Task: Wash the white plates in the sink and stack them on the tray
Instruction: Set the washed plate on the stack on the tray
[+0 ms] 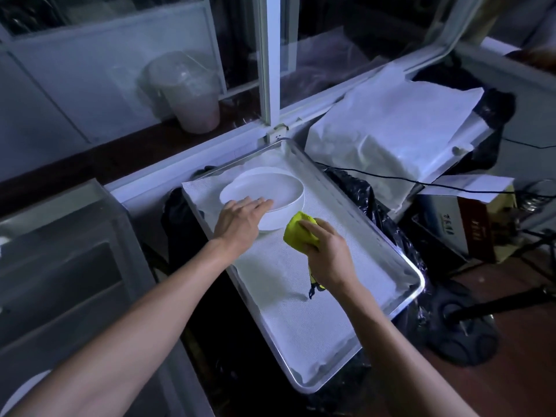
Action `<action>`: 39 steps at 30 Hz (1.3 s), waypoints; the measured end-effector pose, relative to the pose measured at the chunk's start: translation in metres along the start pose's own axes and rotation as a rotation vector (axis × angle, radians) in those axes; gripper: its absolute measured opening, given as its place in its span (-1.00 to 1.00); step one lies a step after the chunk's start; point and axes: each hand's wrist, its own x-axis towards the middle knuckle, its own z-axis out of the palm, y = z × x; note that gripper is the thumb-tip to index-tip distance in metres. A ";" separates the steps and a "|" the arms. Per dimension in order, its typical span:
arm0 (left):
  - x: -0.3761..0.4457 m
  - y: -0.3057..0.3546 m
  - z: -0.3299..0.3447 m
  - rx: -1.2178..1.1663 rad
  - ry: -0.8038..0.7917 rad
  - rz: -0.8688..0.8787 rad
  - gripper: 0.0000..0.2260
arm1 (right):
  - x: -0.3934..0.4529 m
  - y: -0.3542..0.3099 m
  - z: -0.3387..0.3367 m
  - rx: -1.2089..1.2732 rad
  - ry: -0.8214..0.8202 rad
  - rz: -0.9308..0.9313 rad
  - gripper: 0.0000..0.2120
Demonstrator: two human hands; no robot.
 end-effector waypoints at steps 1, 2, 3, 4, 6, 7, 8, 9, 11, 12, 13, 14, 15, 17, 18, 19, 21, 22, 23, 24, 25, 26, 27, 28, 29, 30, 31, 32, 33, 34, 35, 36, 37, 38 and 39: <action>0.003 0.001 0.003 0.007 -0.002 -0.001 -0.45 | 0.001 0.002 0.001 -0.001 0.005 -0.002 -0.53; 0.005 0.001 0.006 0.018 -0.003 0.000 -0.45 | 0.001 0.004 0.002 -0.001 0.007 -0.002 -0.53; 0.008 0.001 0.008 0.032 0.000 0.005 -0.46 | 0.001 0.006 0.004 0.001 0.007 0.000 -0.52; 0.009 0.000 0.010 0.048 0.006 0.018 -0.47 | 0.002 0.008 0.005 0.004 0.006 0.002 -0.52; 0.012 -0.002 0.014 0.080 0.005 0.039 -0.48 | 0.002 0.010 0.007 0.007 0.009 0.000 -0.52; 0.013 -0.003 0.016 0.091 -0.012 0.042 -0.48 | 0.002 0.011 0.008 0.011 0.013 -0.001 -0.53; 0.014 -0.004 0.018 0.103 -0.048 0.041 -0.47 | 0.003 0.012 0.009 0.018 0.015 0.001 -0.54; 0.013 -0.005 0.021 0.127 -0.106 0.040 -0.45 | 0.003 0.013 0.010 0.025 0.012 0.006 -0.54; 0.009 -0.007 0.029 0.198 -0.225 0.036 -0.41 | 0.004 0.014 0.012 0.032 -0.005 0.018 -0.54; 0.007 -0.008 0.033 0.229 -0.263 0.032 -0.38 | 0.005 0.014 0.012 0.032 -0.010 0.020 -0.53; 0.004 -0.009 0.036 0.247 -0.291 0.029 -0.35 | 0.005 0.015 0.013 0.031 -0.014 0.023 -0.52; 0.003 -0.009 0.039 0.257 -0.311 0.032 -0.33 | 0.005 0.016 0.014 0.029 -0.018 0.026 -0.51; 0.001 -0.009 0.040 0.269 -0.330 0.042 -0.32 | 0.005 0.016 0.014 0.027 -0.023 0.028 -0.50; -0.001 -0.011 0.042 0.294 -0.366 0.056 -0.31 | 0.003 0.018 0.015 0.027 -0.027 0.031 -0.50; -0.002 -0.011 0.043 0.304 -0.383 0.058 -0.30 | 0.002 0.019 0.016 0.031 -0.027 0.033 -0.50; -0.003 -0.012 0.044 0.310 -0.399 0.055 -0.29 | 0.001 0.019 0.016 0.033 -0.025 0.035 -0.50; -0.006 -0.012 0.047 0.312 -0.425 0.036 -0.27 | -0.001 0.020 0.018 0.021 -0.030 0.039 -0.49; -0.006 -0.013 0.048 0.312 -0.430 0.031 -0.27 | -0.001 0.021 0.019 0.016 -0.036 0.044 -0.49; -0.006 -0.013 0.049 0.312 -0.430 0.030 -0.27 | -0.002 0.021 0.019 0.015 -0.043 0.048 -0.49; -0.005 -0.012 0.050 0.307 -0.427 0.030 -0.27 | -0.003 0.021 0.019 0.017 -0.048 0.050 -0.49; -0.004 -0.012 0.051 0.297 -0.424 0.029 -0.28 | -0.003 0.021 0.020 0.023 -0.051 0.052 -0.49; -0.003 -0.012 0.051 0.285 -0.421 0.029 -0.28 | -0.004 0.022 0.020 0.030 -0.052 0.055 -0.50; -0.002 -0.013 0.051 0.276 -0.418 0.028 -0.28 | -0.005 0.022 0.021 0.036 -0.053 0.059 -0.50; -0.001 -0.013 0.052 0.271 -0.417 0.026 -0.29 | -0.006 0.022 0.021 0.035 -0.052 0.061 -0.50; 0.000 -0.014 0.052 0.269 -0.418 0.024 -0.29 | -0.007 0.022 0.021 0.028 -0.049 0.060 -0.50; 0.001 -0.014 0.053 0.269 -0.421 0.025 -0.31 | -0.007 0.022 0.021 0.022 -0.047 0.060 -0.49; 0.002 -0.015 0.054 0.268 -0.426 0.025 -0.34 | -0.008 0.022 0.021 0.021 -0.048 0.059 -0.49; 0.003 -0.016 0.055 0.263 -0.430 0.022 -0.37 | -0.009 0.023 0.021 0.025 -0.048 0.059 -0.49; 0.004 -0.016 0.055 0.257 -0.428 0.020 -0.40 | -0.009 0.023 0.021 0.033 -0.046 0.059 -0.49; 0.003 -0.016 0.056 0.255 -0.422 0.019 -0.42 | -0.010 0.023 0.021 0.040 -0.044 0.061 -0.49; 0.002 -0.016 0.056 0.259 -0.413 0.019 -0.43 | -0.010 0.023 0.021 0.046 -0.043 0.063 -0.49; 0.000 -0.015 0.056 0.263 -0.404 0.017 -0.44 | -0.010 0.023 0.022 0.050 -0.041 0.066 -0.49; -0.002 -0.015 0.056 0.265 -0.394 0.013 -0.45 | -0.011 0.022 0.022 0.054 -0.038 0.066 -0.49; -0.006 -0.015 0.055 0.267 -0.388 0.011 -0.46 | -0.011 0.021 0.023 0.057 -0.032 0.066 -0.49; -0.010 -0.015 0.055 0.265 -0.382 0.007 -0.46 | -0.012 0.020 0.024 0.060 -0.024 0.065 -0.49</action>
